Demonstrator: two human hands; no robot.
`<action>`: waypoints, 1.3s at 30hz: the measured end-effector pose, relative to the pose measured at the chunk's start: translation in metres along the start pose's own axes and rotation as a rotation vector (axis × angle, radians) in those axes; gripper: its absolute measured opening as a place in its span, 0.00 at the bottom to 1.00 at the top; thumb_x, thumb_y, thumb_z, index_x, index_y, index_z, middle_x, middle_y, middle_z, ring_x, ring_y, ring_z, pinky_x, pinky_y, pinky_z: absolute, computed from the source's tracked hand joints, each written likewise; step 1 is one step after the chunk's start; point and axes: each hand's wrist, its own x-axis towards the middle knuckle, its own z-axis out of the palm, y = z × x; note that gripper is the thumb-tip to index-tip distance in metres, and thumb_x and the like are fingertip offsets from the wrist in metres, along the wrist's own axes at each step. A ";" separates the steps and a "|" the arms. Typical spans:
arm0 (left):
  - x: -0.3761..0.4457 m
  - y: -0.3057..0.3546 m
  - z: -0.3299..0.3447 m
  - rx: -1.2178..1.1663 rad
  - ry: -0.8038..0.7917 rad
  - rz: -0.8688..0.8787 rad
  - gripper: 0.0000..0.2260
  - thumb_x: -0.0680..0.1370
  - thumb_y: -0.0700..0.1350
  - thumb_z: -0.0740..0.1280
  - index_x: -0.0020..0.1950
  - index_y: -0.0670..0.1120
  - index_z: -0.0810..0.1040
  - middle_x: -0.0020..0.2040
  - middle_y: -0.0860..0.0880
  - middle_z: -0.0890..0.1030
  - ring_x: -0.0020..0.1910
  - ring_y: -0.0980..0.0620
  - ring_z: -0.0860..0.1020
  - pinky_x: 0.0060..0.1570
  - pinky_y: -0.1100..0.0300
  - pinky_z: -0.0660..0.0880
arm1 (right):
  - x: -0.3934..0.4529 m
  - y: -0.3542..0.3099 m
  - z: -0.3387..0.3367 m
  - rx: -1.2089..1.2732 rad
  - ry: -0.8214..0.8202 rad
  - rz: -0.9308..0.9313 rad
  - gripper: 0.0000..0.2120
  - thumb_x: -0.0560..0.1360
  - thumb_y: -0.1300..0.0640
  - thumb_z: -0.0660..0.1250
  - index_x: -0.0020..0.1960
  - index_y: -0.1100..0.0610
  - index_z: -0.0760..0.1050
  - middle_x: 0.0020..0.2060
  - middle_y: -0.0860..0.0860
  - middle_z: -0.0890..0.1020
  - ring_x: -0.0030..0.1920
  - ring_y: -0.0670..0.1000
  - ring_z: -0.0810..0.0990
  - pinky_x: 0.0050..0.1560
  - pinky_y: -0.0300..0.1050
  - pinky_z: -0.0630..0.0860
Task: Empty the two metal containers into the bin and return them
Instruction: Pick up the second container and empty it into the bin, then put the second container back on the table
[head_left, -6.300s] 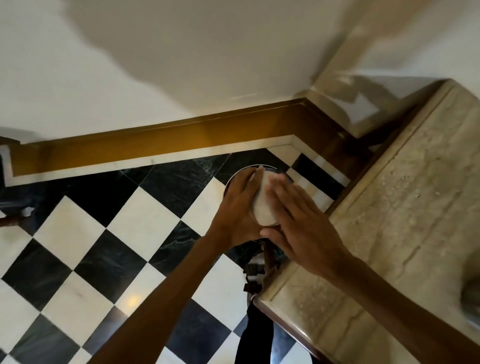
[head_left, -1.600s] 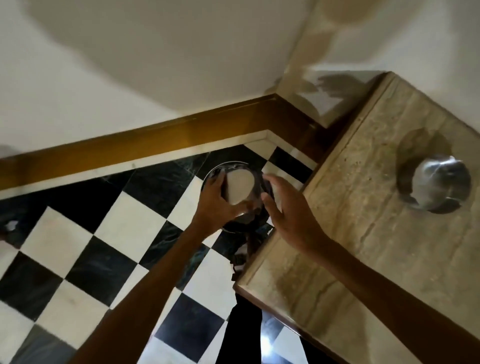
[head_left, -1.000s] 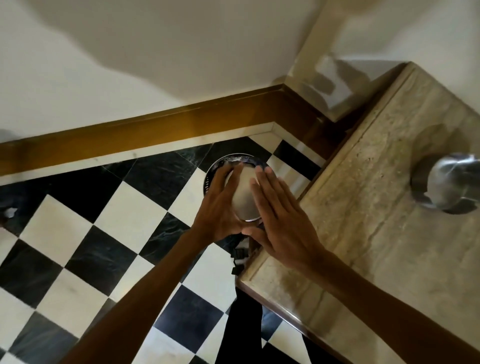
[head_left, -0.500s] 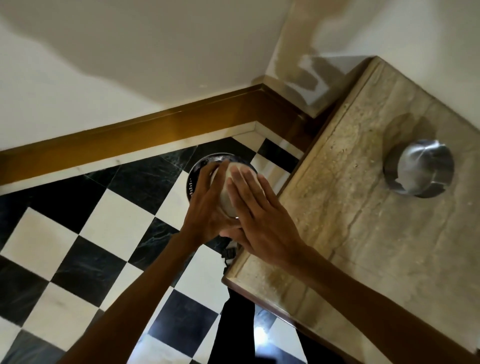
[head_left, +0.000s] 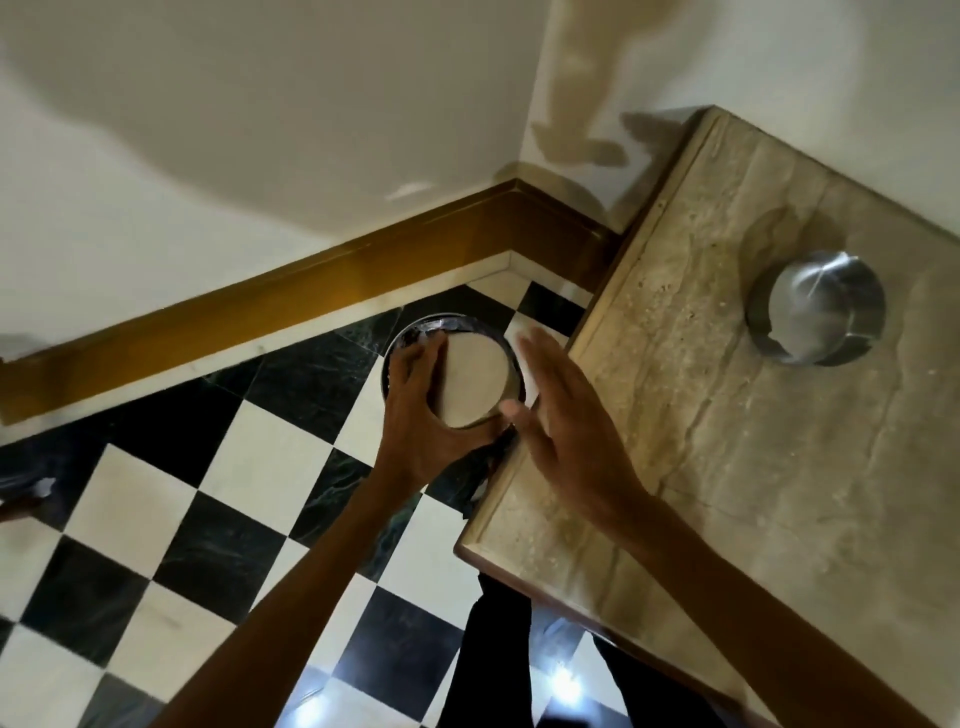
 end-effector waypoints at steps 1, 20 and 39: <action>0.000 0.016 -0.002 -0.134 -0.052 -0.095 0.46 0.63 0.69 0.75 0.74 0.47 0.68 0.73 0.46 0.70 0.70 0.44 0.72 0.66 0.50 0.76 | -0.008 0.004 -0.007 0.138 0.028 0.076 0.33 0.80 0.38 0.52 0.80 0.51 0.54 0.81 0.53 0.58 0.80 0.50 0.57 0.74 0.46 0.65; -0.053 0.221 0.187 -0.568 -0.466 -0.812 0.18 0.82 0.59 0.62 0.63 0.49 0.79 0.60 0.39 0.83 0.56 0.39 0.84 0.47 0.42 0.85 | -0.197 0.172 -0.127 0.814 0.390 0.748 0.16 0.81 0.57 0.63 0.67 0.58 0.73 0.52 0.56 0.82 0.46 0.52 0.83 0.34 0.40 0.81; 0.005 0.318 0.302 -0.687 -0.203 -0.621 0.17 0.76 0.32 0.73 0.63 0.43 0.79 0.59 0.43 0.83 0.58 0.44 0.83 0.45 0.51 0.85 | -0.156 0.249 -0.229 1.179 0.754 0.791 0.21 0.75 0.69 0.70 0.67 0.65 0.73 0.59 0.66 0.81 0.58 0.63 0.82 0.41 0.43 0.83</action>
